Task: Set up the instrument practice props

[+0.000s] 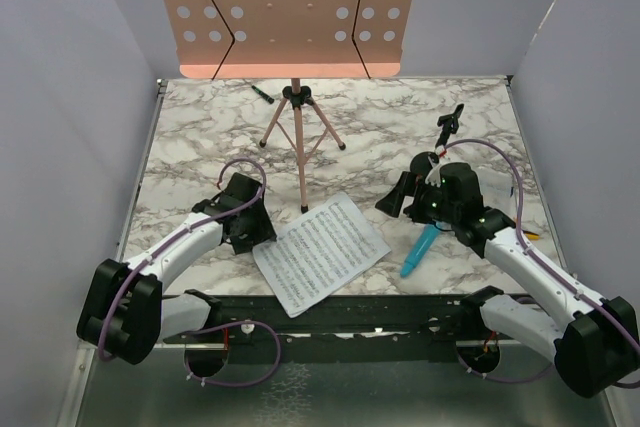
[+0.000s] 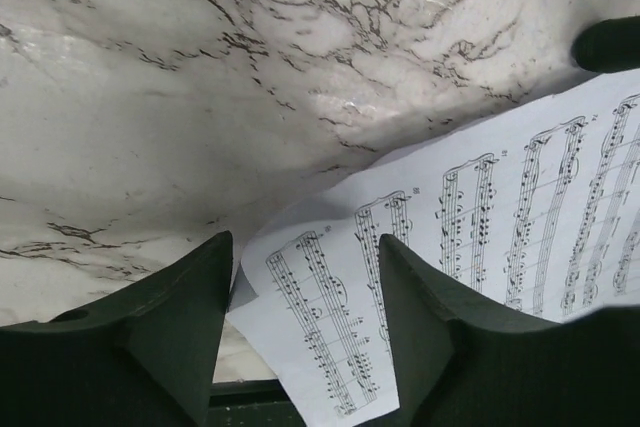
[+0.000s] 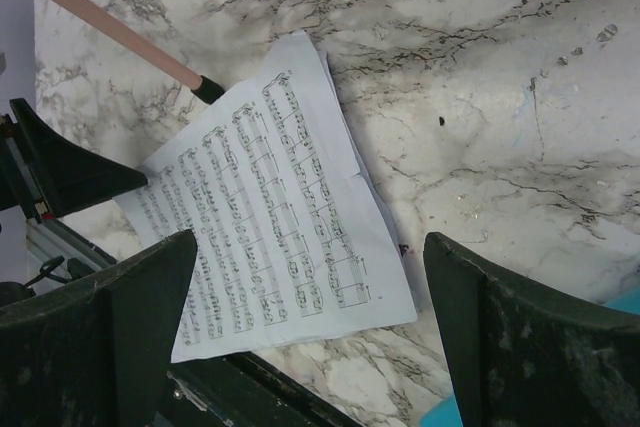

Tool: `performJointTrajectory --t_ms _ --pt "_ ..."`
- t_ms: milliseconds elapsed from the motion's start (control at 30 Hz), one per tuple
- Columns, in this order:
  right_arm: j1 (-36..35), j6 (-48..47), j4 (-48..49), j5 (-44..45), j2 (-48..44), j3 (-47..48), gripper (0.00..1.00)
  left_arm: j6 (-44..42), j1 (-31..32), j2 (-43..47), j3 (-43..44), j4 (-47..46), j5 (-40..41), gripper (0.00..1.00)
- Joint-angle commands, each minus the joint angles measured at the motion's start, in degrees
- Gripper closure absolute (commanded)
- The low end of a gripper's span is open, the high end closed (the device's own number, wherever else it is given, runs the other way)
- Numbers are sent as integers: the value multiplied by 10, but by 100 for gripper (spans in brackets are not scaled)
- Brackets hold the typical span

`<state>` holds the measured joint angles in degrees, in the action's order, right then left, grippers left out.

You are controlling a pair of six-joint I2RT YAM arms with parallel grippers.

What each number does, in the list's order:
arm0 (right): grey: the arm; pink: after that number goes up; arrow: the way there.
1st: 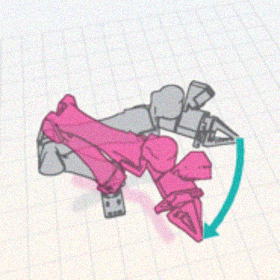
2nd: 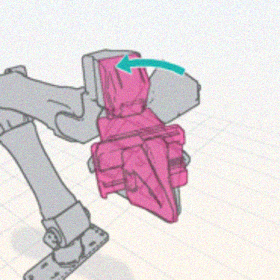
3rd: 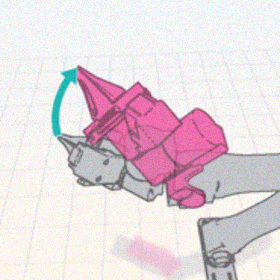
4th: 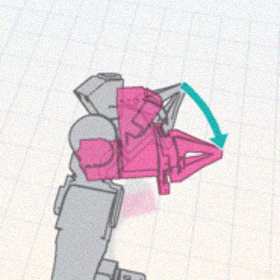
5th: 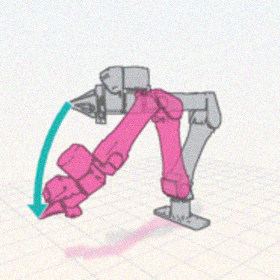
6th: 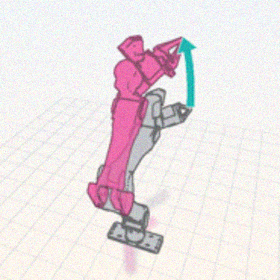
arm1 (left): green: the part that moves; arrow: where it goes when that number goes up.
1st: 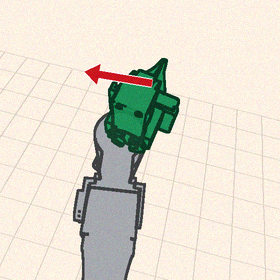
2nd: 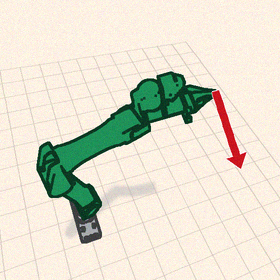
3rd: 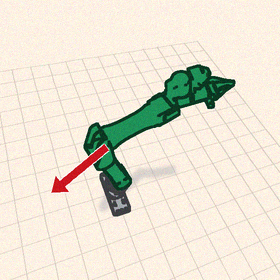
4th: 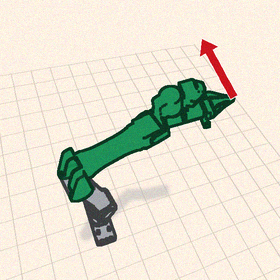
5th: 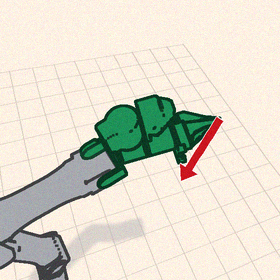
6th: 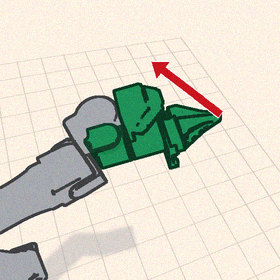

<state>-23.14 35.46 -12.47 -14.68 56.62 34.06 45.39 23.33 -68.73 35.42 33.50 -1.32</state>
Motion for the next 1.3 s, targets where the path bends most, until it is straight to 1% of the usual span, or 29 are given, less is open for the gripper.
performJointTrajectory --t_ms 0,100,200,333,433,533,567,667,700,867,1067,1267 --pt "3 -6 12 -9 0 18 0 -27 1 13 -6 -6 -65 52" --pt "3 -5 12 -9 0 21 0 -34 1 16 -6 -7 -85 63" --pt "3 -5 11 -10 0 24 0 -40 1 23 -3 -6 -90 66" --pt "3 -4 14 -10 2 23 0 -44 1 27 1 -10 -95 78" --pt "3 -2 18 -12 5 22 0 -47 3 20 -1 -26 -107 80" --pt "3 -2 20 -16 8 25 0 -56 4 12 1 -45 -120 88" --pt "3 -3 21 -16 9 27 0 -61 4 7 4 -50 -123 93" --pt "3 -11 24 -24 7 31 0 -77 5 -2 16 -58 -130 97" --pt "3 -14 26 -28 5 31 0 -83 5 -2 20 -61 -132 100" --pt "3 -38 42 -61 -6 34 0 -113 6 21 35 -80 -152 100" --pt "3 -68 100 -134 -32 29 0 -156 6 59 65 -97 -183 100" --pt "3 -109 127 -197 -55 44 0 -227 6 104 114 -105 -258 100"
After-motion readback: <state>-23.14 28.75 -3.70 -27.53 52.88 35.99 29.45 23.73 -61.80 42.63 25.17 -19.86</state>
